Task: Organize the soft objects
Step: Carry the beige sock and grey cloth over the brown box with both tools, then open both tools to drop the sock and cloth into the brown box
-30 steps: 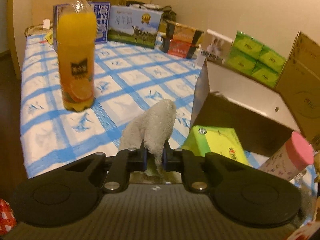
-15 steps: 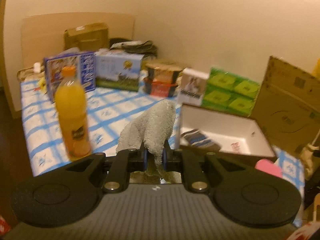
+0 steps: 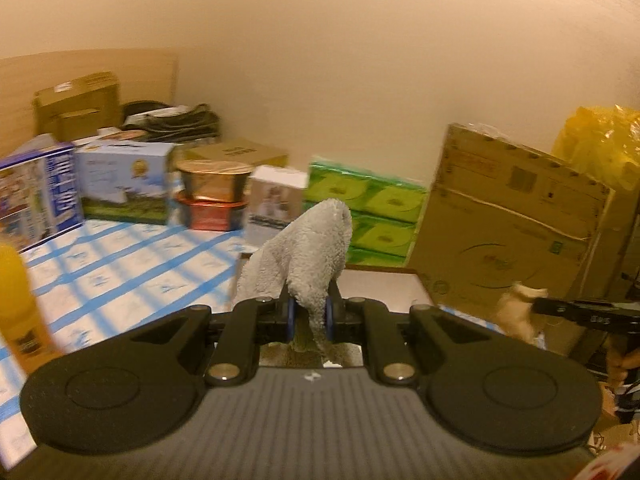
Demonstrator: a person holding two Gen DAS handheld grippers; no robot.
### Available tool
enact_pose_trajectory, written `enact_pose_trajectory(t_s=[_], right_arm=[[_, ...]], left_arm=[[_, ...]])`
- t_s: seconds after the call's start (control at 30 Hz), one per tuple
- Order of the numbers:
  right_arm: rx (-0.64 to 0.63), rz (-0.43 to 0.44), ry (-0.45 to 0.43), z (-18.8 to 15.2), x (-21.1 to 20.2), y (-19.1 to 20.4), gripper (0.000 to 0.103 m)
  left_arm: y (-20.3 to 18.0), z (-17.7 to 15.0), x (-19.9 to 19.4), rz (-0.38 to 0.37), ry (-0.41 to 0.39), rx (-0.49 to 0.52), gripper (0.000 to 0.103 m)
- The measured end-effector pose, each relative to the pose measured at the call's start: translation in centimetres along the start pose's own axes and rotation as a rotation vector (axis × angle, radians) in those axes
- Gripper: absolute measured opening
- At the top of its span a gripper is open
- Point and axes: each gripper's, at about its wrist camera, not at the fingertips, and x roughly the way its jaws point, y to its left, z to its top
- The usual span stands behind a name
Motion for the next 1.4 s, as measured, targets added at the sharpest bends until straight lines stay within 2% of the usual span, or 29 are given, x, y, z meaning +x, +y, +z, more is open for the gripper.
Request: enact_pose_trajectory(t_s=[0.2,0.4,0.8,0.97,1.03,1.07,1.1,1.17,1.4], right_arm=[[0.043,0.032,0.021,1.3,4.2,-1.0,0.003],[0.061,0.036,0.059,1.8,8.8,-2.6,0.003],[0.075,-0.013,0.1,1.4,16.2,-6.5,0.003],[0.084,-0.039,0.105,1.3,18.2,-7.6,0.004],[0.087,-0.057,0.125,1.2,18.9,-7.8,0.008],[0.082,-0.065,0.134,1.1,19.2,-7.7,0.02],[0.075,-0.067,0.14,0.9,19.3,-7.7,0.037],[0.07,-0.065,0.127,0.6,19.0,-7.5,0.05],[0.08,-0.051,0.136,-0.1,15.9,-7.2,0.051]], left_arm=[[-3.7,1.3,5.2,-0.078,0.03,0.017,0.012],[-6.6,1.9,11.0,-0.119,0.071,0.018,0.012],[-9.2,1.3,21.9,-0.125,0.166,0.037,0.013],[-9.9,0.4,25.7,-0.131,0.198,0.048,0.019],[-10.1,0.1,26.9,-0.125,0.214,0.046,0.032],[-10.3,-0.1,27.5,-0.126,0.225,0.053,0.035],[-10.4,-0.3,27.9,-0.122,0.235,0.056,0.037],[-10.6,-0.6,28.5,-0.111,0.252,0.058,0.037],[-9.6,-1.5,27.2,-0.074,0.27,0.062,0.038]])
